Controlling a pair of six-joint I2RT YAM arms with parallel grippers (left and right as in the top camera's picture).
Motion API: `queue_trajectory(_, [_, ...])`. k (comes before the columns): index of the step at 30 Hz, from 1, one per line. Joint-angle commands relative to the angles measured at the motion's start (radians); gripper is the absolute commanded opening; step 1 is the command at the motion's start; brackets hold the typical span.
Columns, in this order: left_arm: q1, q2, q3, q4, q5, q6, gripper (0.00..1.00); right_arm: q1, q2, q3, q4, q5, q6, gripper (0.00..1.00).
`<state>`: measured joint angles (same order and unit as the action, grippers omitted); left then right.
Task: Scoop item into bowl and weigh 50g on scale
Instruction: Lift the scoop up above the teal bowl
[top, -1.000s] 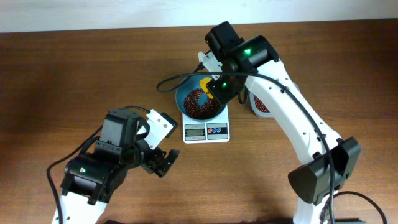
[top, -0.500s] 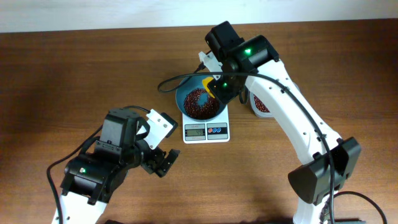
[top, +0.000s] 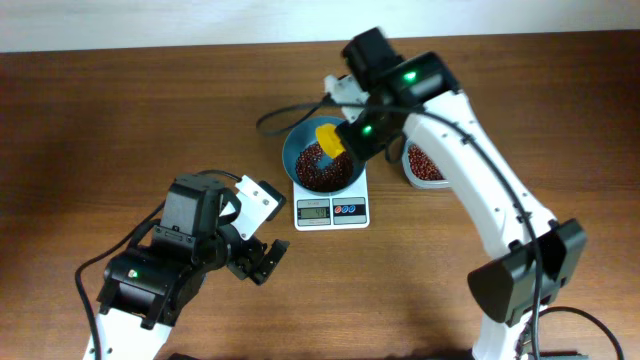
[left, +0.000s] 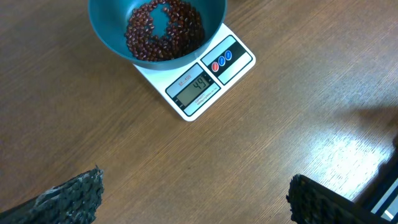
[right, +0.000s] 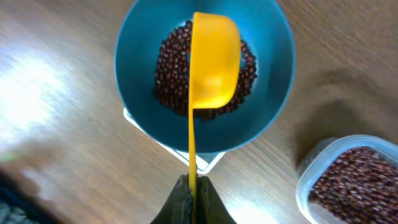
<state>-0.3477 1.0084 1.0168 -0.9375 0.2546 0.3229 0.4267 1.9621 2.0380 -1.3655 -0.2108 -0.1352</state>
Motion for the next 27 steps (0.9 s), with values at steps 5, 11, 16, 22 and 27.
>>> queue_trajectory(5, [-0.003,0.000,0.002,0.002,0.014,0.019,0.99,-0.054,-0.040,0.010,0.016,-0.146,-0.021,0.04])
queue_trajectory(11, [-0.003,0.000,0.002,0.002,0.014,0.019,0.99,-0.055,-0.040,0.010,0.020,-0.150,-0.021,0.04])
queue_trajectory(16, [-0.003,0.000,0.002,0.002,0.014,0.019,0.99,-0.062,-0.040,0.010,0.020,-0.148,-0.043,0.04])
queue_trajectory(22, [-0.003,0.000,0.002,0.002,0.014,0.019,0.99,-0.082,-0.040,0.010,0.019,-0.149,-0.043,0.04])
queue_trajectory(27, [-0.003,0.000,0.002,0.002,0.014,0.019,0.99,-0.082,-0.040,0.010,0.020,-0.148,-0.043,0.04])
